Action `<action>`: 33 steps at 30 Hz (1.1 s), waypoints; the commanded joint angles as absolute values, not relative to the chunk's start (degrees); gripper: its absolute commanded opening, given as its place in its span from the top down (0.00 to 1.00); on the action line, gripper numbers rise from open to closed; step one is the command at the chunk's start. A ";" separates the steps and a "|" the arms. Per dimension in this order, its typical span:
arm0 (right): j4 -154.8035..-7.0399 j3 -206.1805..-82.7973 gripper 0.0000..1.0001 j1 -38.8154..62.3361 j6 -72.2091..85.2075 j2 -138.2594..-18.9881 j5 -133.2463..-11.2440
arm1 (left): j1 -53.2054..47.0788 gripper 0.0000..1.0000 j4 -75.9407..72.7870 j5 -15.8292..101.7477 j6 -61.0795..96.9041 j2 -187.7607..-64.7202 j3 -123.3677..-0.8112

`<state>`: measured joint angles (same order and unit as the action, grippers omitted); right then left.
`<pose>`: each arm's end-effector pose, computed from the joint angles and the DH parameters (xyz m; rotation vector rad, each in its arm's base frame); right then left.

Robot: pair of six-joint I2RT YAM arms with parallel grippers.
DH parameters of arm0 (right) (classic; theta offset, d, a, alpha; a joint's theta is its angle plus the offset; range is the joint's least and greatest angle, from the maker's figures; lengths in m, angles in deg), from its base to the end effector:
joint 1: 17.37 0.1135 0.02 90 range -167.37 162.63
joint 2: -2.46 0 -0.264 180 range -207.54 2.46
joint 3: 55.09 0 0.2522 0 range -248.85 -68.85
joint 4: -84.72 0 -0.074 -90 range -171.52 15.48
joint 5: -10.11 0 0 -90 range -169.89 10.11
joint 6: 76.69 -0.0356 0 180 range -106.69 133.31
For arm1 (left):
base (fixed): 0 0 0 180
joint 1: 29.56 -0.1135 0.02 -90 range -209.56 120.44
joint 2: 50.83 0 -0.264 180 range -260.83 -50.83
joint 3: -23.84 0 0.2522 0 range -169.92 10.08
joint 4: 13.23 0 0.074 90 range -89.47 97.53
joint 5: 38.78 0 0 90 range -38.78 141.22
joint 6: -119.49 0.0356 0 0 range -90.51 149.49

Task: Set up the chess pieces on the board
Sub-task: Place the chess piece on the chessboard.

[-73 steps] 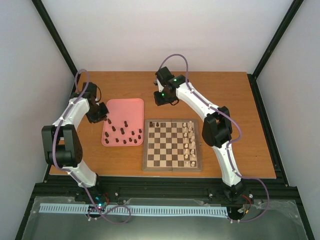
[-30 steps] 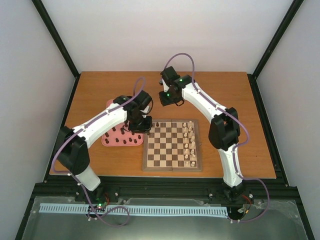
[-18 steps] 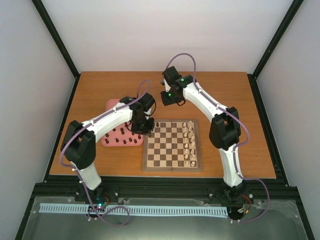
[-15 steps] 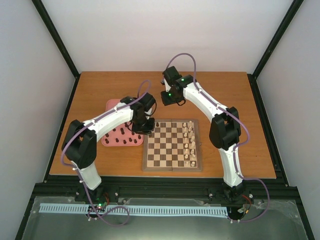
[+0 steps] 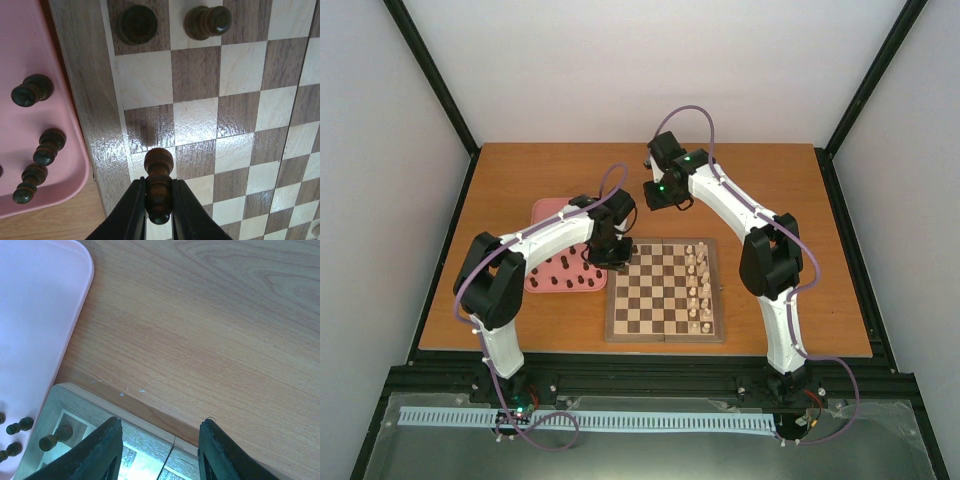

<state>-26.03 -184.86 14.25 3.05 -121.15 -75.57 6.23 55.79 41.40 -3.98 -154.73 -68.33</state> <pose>0.3958 0.2468 0.2628 -0.5264 2.6593 0.3273 0.2786 -0.2084 0.2108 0.0839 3.0843 -0.3599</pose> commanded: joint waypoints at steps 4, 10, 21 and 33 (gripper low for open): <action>-27.00 -184.45 0.57 13.31 4.08 -119.44 -74.79 | 6.82 0.94 54.90 43.53 -5.49 -156.18 -69.66; -27.03 -184.50 0.57 12.80 4.17 -119.66 -74.44 | 6.81 0.94 54.81 44.71 -5.57 -157.04 -70.31; -27.02 -184.70 0.57 12.19 4.17 -119.97 -73.70 | 6.82 0.93 55.11 45.33 -5.47 -158.32 -72.22; -27.03 -184.31 0.57 11.98 4.17 -119.80 -73.40 | 6.82 0.86 55.20 44.72 -5.31 -158.42 -72.21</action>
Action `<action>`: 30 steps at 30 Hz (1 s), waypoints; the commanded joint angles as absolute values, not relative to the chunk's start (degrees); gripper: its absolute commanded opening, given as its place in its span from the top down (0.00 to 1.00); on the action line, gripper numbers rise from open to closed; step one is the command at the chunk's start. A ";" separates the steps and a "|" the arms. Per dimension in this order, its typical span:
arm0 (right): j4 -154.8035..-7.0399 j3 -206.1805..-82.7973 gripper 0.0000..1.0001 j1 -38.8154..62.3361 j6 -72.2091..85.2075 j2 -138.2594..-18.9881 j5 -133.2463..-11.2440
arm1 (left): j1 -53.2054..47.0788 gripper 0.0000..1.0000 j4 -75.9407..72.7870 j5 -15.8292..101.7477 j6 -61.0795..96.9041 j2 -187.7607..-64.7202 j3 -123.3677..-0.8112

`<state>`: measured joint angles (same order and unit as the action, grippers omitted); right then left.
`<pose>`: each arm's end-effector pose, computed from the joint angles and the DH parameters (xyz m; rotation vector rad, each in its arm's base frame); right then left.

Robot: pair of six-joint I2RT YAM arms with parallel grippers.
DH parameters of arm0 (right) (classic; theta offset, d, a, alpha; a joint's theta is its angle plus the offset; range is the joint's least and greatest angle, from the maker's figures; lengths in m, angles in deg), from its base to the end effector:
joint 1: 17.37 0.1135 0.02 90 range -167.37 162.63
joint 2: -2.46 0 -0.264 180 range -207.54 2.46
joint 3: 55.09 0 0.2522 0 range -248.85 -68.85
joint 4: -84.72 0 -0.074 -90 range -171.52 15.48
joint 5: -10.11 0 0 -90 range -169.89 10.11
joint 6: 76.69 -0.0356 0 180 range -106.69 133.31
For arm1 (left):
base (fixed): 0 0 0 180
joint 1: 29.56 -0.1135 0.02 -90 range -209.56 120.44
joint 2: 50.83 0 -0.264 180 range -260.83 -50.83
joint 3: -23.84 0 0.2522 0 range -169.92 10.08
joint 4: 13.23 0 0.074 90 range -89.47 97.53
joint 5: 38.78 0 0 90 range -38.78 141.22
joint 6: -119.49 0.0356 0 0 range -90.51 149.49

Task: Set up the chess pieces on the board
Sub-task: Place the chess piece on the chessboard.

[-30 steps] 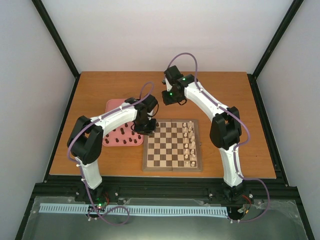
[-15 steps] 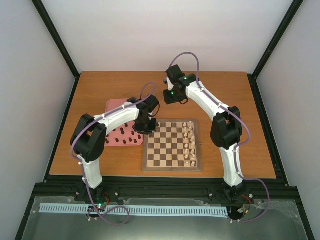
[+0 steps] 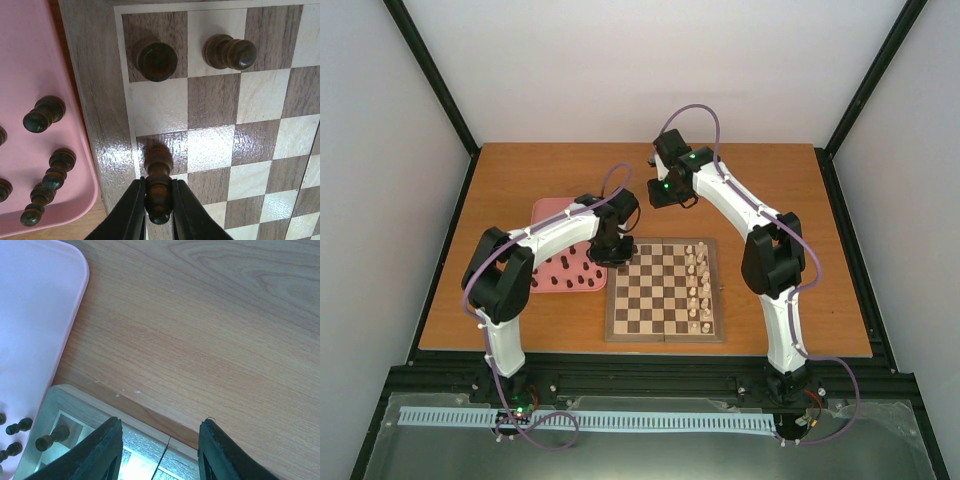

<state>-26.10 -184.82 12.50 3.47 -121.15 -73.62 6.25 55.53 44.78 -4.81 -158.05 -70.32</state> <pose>0.4026 0.2357 0.2627 -0.5069 2.6658 0.3605 0.2891 -0.2135 0.2004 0.0529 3.0772 -0.2681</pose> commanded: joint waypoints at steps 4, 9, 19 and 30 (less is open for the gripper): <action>-27.11 -183.92 0.57 11.99 4.12 -119.63 -73.25 | 6.80 0.81 54.70 44.56 -5.48 -158.33 -71.86; -27.12 -183.90 0.57 11.99 4.06 -119.54 -73.29 | 6.82 0.78 54.55 44.27 -5.50 -158.19 -71.57; -27.21 -183.93 0.57 11.99 3.82 -119.70 -73.25 | 6.82 0.75 53.75 42.47 -4.90 -158.73 -71.56; -27.03 -183.91 0.57 11.99 4.00 -119.71 -73.66 | 6.78 0.74 53.39 42.00 -4.77 -159.48 -71.48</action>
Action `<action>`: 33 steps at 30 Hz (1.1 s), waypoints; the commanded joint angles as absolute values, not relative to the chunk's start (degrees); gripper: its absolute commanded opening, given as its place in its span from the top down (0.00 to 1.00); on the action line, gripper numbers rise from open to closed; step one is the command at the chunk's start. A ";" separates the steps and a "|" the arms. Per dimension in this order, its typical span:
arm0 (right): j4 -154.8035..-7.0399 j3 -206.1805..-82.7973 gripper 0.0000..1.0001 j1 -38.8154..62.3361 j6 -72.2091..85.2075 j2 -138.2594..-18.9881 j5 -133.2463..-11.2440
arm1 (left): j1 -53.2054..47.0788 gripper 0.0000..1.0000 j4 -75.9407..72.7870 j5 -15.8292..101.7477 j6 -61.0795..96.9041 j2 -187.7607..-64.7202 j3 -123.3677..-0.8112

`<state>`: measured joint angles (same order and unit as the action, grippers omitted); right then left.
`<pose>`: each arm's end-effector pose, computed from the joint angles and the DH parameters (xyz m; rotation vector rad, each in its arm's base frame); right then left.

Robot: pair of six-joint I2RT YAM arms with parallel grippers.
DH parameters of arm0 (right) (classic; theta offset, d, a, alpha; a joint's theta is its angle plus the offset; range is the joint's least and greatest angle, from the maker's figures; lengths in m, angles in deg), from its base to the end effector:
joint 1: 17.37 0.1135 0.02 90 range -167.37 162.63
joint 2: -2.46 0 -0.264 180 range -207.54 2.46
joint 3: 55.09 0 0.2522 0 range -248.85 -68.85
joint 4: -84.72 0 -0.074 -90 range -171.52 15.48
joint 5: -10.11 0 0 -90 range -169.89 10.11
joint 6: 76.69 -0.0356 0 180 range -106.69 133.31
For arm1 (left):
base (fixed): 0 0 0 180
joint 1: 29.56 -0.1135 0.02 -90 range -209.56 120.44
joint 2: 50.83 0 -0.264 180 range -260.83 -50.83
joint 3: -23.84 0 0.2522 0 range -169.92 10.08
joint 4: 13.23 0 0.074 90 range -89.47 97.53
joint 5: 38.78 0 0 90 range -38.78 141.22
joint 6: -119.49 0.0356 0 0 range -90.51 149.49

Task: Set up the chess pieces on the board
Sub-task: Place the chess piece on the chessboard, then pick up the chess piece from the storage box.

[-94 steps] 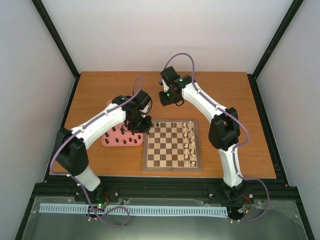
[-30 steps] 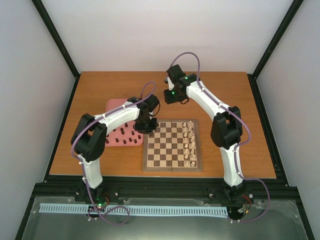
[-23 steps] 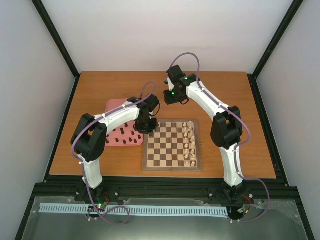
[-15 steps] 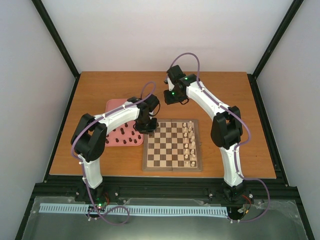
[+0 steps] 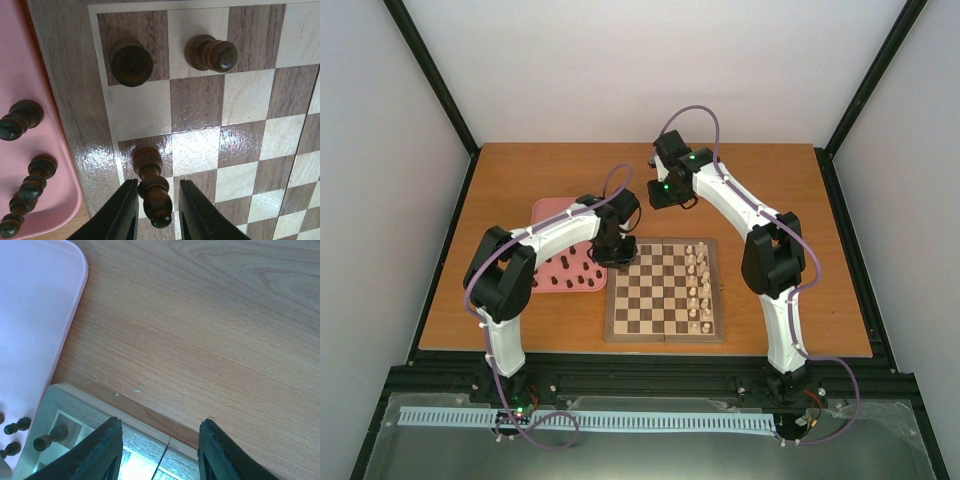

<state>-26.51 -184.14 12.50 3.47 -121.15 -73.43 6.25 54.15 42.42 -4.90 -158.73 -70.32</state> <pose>0.4024 0.2357 0.2595 -0.5086 2.6709 0.3632 0.2912 -0.2168 0.1969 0.0567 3.0849 -0.3320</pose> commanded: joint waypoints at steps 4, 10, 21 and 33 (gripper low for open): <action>-27.03 -183.99 0.57 11.99 3.98 -119.71 -73.41 | 6.81 0.70 53.98 43.00 -4.62 -158.95 -70.93; -26.94 -184.07 0.57 11.99 4.35 -119.63 -72.87 | 6.82 0.59 54.88 44.96 -4.27 -157.56 -70.59; -26.46 -184.75 0.56 11.99 4.52 -119.19 -72.77 | 5.90 0.46 61.00 50.33 -2.09 -152.95 -75.72; -26.52 -184.91 0.56 11.99 4.31 -119.01 -71.31 | -11.01 0.29 63.37 53.57 0.99 -143.29 -71.24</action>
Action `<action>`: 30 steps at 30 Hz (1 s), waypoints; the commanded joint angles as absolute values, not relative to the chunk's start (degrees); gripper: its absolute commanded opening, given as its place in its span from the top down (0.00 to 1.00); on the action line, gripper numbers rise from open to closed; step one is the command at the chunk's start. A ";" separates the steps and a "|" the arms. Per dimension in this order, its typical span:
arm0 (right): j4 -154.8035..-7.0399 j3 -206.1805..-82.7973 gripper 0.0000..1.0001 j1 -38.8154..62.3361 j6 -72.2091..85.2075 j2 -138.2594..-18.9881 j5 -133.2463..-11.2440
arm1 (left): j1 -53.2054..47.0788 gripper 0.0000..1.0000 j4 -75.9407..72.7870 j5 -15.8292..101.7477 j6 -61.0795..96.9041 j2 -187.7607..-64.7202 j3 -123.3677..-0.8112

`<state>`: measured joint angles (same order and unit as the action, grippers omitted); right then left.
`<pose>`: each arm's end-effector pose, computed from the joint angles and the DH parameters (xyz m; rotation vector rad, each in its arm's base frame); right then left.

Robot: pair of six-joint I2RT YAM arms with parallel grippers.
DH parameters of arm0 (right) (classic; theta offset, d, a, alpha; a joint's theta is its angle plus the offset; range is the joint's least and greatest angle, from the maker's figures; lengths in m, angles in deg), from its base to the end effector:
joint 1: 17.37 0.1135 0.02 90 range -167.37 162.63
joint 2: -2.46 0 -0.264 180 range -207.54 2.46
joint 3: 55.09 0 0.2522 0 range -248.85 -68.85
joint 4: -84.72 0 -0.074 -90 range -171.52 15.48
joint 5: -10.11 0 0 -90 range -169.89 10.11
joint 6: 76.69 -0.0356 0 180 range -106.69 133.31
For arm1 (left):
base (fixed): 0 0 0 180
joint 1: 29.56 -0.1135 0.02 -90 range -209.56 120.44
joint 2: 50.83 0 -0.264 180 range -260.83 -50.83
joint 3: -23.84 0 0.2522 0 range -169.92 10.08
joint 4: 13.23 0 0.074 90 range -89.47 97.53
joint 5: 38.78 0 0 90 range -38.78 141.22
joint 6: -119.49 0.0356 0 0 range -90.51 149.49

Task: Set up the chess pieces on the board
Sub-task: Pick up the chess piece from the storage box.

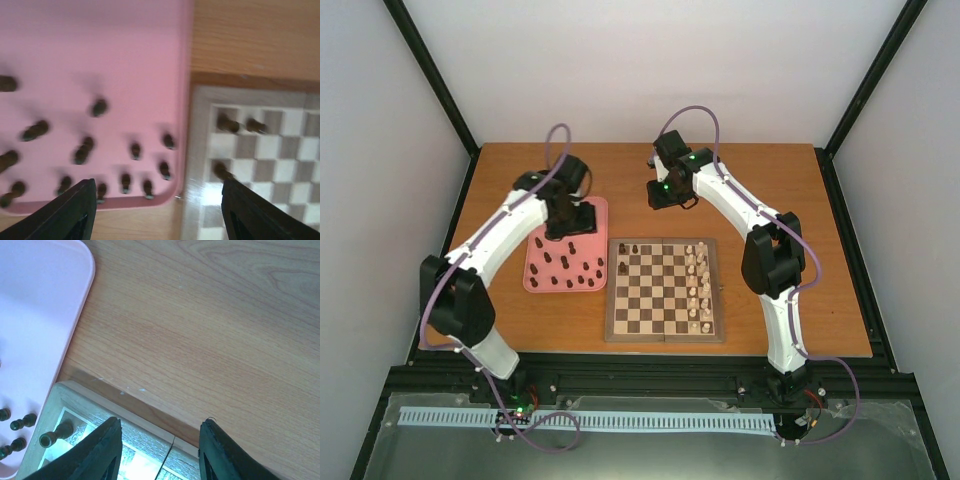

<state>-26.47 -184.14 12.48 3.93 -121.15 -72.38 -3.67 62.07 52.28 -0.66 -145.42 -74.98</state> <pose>0.4020 0.2361 0.2596 -0.5252 2.6707 0.3845 0.2955 -0.1427 0.2916 -0.1097 2.8325 -0.1989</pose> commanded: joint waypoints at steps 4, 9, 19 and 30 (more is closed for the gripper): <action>-26.40 -184.58 0.56 11.99 4.35 -118.75 -71.40 | -18.83 0.29 61.58 53.55 0.63 -142.31 -66.84; -26.19 -184.06 0.56 11.99 4.48 -118.15 -71.59 | -25.97 0.31 57.93 51.57 0.29 -144.26 -63.94; -26.06 -183.40 0.56 11.99 4.36 -117.79 -71.61 | -27.82 0.42 53.86 50.49 0.50 -152.16 -66.30; -25.75 -184.08 0.56 11.94 4.65 -118.69 -71.90 | -28.43 0.50 51.91 51.30 0.16 -157.17 -69.27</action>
<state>-26.43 -183.86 12.48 3.95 -120.15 -71.68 -27.72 53.69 50.79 -0.07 -155.91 -65.73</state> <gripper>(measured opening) 0.437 0.509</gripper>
